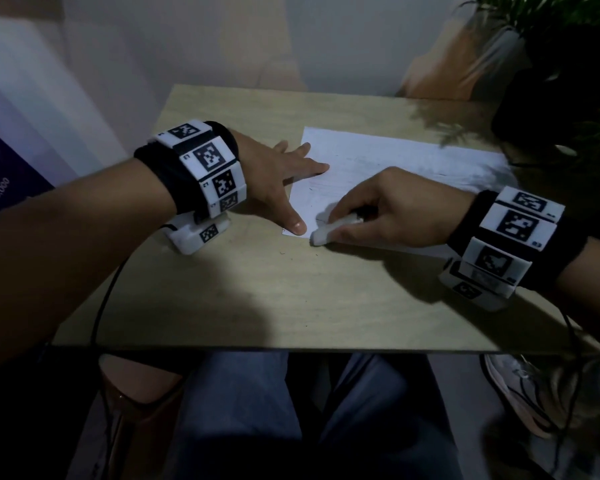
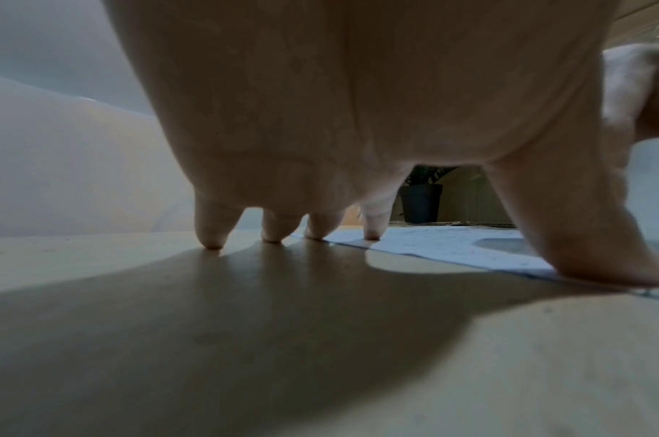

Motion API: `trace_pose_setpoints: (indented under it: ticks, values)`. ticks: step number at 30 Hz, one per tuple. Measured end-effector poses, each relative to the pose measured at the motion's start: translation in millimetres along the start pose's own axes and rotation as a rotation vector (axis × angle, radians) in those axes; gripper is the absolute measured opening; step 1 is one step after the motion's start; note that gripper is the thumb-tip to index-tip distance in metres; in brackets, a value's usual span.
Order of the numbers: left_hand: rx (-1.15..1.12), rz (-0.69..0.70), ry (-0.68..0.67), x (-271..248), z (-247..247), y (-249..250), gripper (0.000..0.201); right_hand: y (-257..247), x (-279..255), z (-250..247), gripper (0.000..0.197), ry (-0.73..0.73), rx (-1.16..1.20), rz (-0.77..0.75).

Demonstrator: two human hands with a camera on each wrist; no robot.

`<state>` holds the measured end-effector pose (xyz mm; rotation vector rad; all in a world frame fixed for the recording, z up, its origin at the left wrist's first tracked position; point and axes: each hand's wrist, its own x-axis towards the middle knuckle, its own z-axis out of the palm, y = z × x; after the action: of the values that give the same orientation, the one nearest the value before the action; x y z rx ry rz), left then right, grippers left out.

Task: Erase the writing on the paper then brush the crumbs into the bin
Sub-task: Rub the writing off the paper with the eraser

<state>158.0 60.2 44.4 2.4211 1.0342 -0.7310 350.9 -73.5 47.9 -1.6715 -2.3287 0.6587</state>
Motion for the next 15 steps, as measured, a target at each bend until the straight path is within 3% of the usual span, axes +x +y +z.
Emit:
trace_pose_setpoints:
  ticks: [4, 6, 9, 15]
  values:
    - [-0.01, 0.006, -0.019, -0.8, -0.1, 1.2, 0.132, 6.6, 5.5, -1.1, 0.038, 0.104, -0.092, 0.037]
    - [-0.01, 0.007, -0.024, -1.4, -0.6, 1.7, 0.133, 4.2, 2.2, 0.6, 0.039, 0.07, -0.099, -0.002]
    - [-0.003, 0.005, -0.023, -1.1, -0.5, 1.8, 0.132, -1.3, -3.1, -0.3, 0.055, -0.027, -0.019, -0.021]
    - [-0.006, 0.008, -0.025, -0.6, -1.3, 1.8, 0.132, 8.6, 3.8, -0.1, 0.052, 0.126, -0.137, -0.009]
